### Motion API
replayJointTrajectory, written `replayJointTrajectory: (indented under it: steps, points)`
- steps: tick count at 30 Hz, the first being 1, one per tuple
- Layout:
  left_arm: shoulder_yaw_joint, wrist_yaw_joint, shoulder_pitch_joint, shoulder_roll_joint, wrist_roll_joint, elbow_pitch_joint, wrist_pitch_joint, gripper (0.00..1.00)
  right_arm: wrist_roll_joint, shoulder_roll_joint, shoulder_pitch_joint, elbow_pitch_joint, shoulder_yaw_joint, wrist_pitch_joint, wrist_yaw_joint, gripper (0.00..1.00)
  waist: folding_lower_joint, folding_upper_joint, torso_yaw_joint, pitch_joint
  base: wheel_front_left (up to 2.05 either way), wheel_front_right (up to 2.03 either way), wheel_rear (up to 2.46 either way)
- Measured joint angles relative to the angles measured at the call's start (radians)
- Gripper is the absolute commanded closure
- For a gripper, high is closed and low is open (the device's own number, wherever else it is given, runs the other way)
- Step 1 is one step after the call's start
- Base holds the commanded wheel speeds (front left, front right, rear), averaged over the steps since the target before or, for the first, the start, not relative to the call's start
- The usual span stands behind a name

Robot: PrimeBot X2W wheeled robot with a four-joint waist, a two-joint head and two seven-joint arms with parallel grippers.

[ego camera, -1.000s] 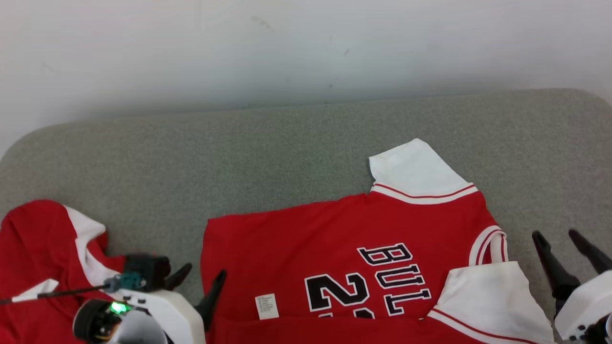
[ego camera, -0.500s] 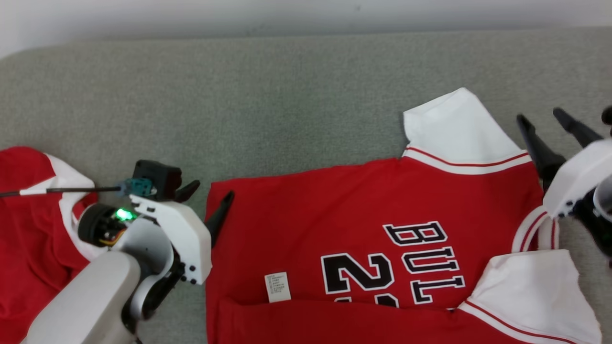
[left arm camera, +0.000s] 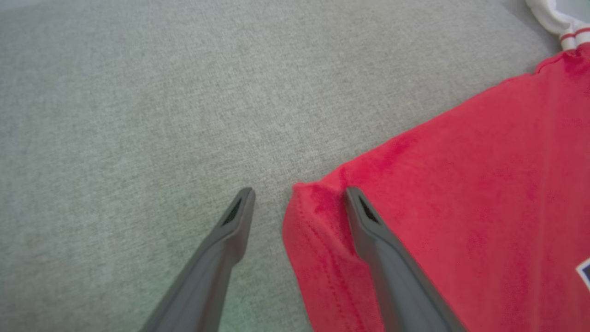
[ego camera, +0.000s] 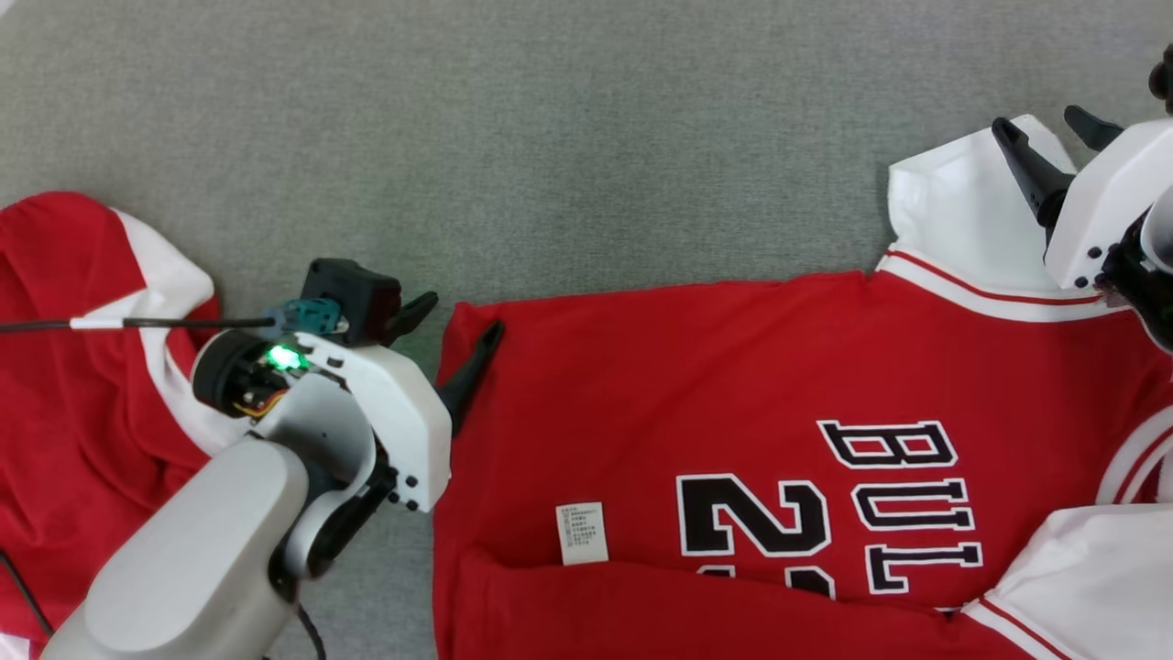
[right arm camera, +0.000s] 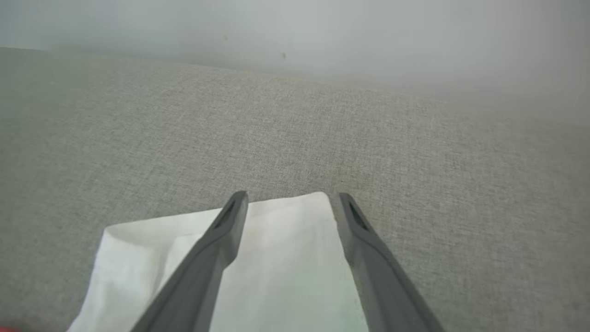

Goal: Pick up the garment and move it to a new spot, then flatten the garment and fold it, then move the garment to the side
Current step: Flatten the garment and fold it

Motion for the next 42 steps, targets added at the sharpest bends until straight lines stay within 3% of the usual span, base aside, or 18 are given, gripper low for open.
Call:
replayJointTrajectory:
  steps: [8, 11, 20, 23, 24, 25, 26, 28, 29, 42]
  points:
    - [-0.011, -0.008, -0.019, -0.008, 0.002, -0.002, 0.004, 0.0, 0.033, -0.004, -0.099, 0.144, 0.044, 0.091, 0.0, 0.0, -0.0001, 0.0, 0.021, 0.021, 0.0, 0.0, 0.0]
    - [-0.016, -0.016, -0.023, -0.011, 0.001, -0.003, 0.014, 0.0, 0.059, -0.008, -0.124, 0.187, 0.06, 0.175, 0.0, 0.0, -0.0001, 0.0, 0.022, 0.021, 0.0, 0.0, 0.0]
    - [-0.032, -0.015, -0.029, -0.009, -0.012, 0.0, 0.066, 0.0, 0.097, -0.007, -0.155, 0.182, 0.114, 0.327, 0.0, 0.0, -0.0002, -0.0001, 0.015, 0.012, 0.0, 0.0, 0.0]
    - [-0.037, -0.015, -0.029, -0.005, -0.016, -0.014, 0.077, 0.0, 0.102, -0.013, -0.154, 0.159, 0.133, 0.333, -0.001, 0.0, -0.0002, 0.0, 0.012, 0.011, 0.0, 0.0, 0.0]
    - [-0.039, -0.015, -0.029, -0.005, -0.019, -0.02, 0.083, 0.0, 0.106, -0.013, -0.153, 0.156, 0.136, 0.334, -0.001, 0.16, -0.0002, 0.0, 0.012, 0.011, 0.0, 0.0, 0.0]
    - [-0.04, -0.016, -0.029, -0.005, -0.024, -0.024, 0.09, 0.0, 0.112, -0.014, -0.151, 0.153, 0.138, 0.339, -0.001, 0.48, -0.0002, 0.0, 0.012, 0.01, 0.0, 0.0, 0.0]
    - [-0.042, -0.016, -0.028, -0.005, -0.032, -0.026, 0.098, 0.25, 0.117, -0.014, -0.151, 0.149, 0.14, 0.342, -0.001, 0.56, -0.0002, 0.0, 0.012, 0.01, 0.0, 0.0, 0.0]
    - [-0.042, -0.016, -0.028, -0.005, -0.039, -0.029, 0.113, 0.85, 0.121, -0.014, -0.148, 0.138, 0.146, 0.342, -0.001, 1.0, -0.0002, 0.0, 0.012, 0.01, 0.0, 0.0, 0.0]
    - [-0.041, -0.012, -0.028, -0.003, -0.038, -0.028, 0.114, 1.0, 0.123, -0.013, -0.147, 0.134, 0.149, 0.342, -0.001, 1.0, -0.0001, 0.0, 0.012, 0.01, 0.0, 0.0, 0.0]
    - [-0.018, 0.004, -0.013, 0.014, -0.044, 0.006, 0.075, 1.0, 0.092, -0.025, -0.125, 0.165, 0.146, 0.15, -0.001, 1.0, -0.0002, 0.0, 0.001, -0.046, 0.0, 0.0, 0.0]
